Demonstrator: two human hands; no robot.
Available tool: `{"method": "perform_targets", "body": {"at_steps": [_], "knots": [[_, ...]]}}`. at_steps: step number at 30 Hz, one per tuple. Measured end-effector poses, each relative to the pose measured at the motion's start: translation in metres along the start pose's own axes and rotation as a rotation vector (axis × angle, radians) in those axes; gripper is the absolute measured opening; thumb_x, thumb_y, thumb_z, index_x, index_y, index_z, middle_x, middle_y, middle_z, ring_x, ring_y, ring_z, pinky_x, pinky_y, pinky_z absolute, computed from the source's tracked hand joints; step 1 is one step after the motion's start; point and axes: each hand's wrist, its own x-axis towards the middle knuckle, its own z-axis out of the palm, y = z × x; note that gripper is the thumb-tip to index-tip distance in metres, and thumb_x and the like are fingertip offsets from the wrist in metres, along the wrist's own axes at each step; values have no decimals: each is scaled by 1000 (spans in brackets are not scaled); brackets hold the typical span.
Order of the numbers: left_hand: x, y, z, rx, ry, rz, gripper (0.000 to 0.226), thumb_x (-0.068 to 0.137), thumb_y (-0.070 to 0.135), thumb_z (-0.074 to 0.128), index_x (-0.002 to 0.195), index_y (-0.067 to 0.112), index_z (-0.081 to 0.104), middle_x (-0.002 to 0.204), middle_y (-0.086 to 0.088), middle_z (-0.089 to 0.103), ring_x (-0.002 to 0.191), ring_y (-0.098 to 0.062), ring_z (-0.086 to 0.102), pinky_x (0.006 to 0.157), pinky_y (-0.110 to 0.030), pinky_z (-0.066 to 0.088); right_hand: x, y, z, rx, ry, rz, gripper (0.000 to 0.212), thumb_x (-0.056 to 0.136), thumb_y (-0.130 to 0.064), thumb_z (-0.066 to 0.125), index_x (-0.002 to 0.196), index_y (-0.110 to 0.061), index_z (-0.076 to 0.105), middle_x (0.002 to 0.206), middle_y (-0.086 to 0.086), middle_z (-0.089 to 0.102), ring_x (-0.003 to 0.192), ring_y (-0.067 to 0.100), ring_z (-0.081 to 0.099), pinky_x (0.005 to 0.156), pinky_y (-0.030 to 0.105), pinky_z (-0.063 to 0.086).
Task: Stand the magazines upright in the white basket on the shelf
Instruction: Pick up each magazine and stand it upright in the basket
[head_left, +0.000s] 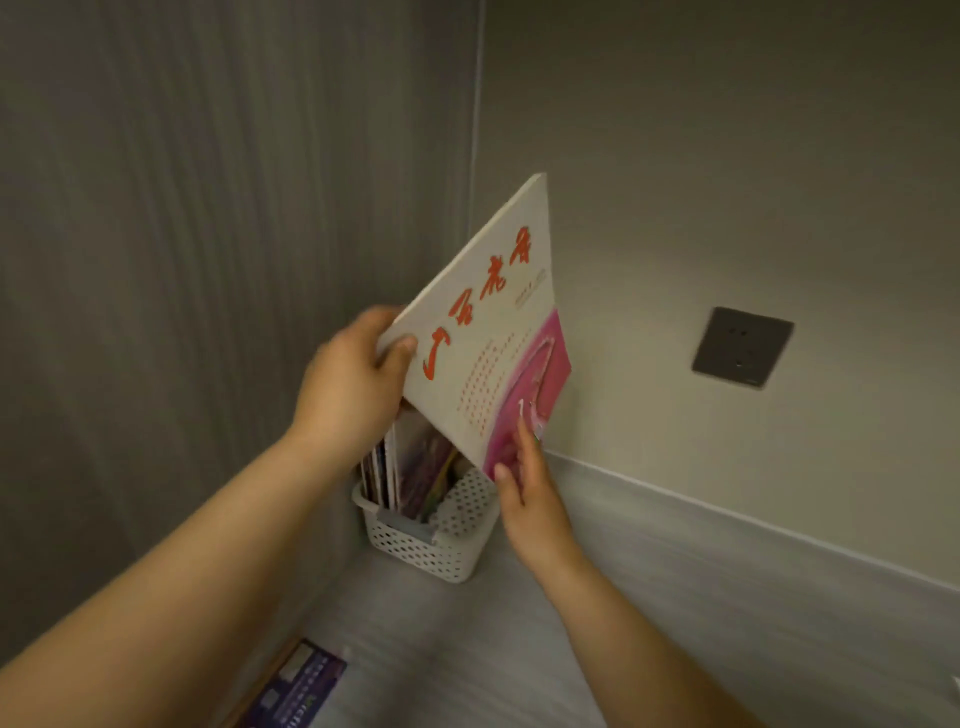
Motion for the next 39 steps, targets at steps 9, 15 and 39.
{"method": "perform_targets", "body": {"at_steps": [9, 15, 39], "knots": [[39, -2, -32, 416, 8, 82, 22, 88, 19, 44, 106, 13, 54, 99, -21, 66, 91, -41, 58, 69, -36, 41, 37, -26, 59, 197, -193, 99, 55, 96, -13, 31, 143, -33, 10, 144, 5, 36, 132, 22, 36, 112, 37, 29], [33, -23, -16, 505, -97, -3, 24, 90, 21, 42, 110, 10, 51, 105, -23, 64, 95, -42, 57, 72, -38, 44, 31, -7, 78, 152, -289, 176, 52, 96, -12, 32, 143, -26, 15, 134, 4, 40, 119, 12, 40, 102, 19, 32], [9, -87, 46, 284, 110, -40, 56, 80, 18, 61, 129, 18, 33, 91, -3, 64, 77, -30, 62, 52, -25, 33, 39, 23, 91, 138, -275, 304, 53, 93, -9, 33, 142, -27, 21, 103, -9, 51, 97, 6, 49, 90, 22, 41]]}}
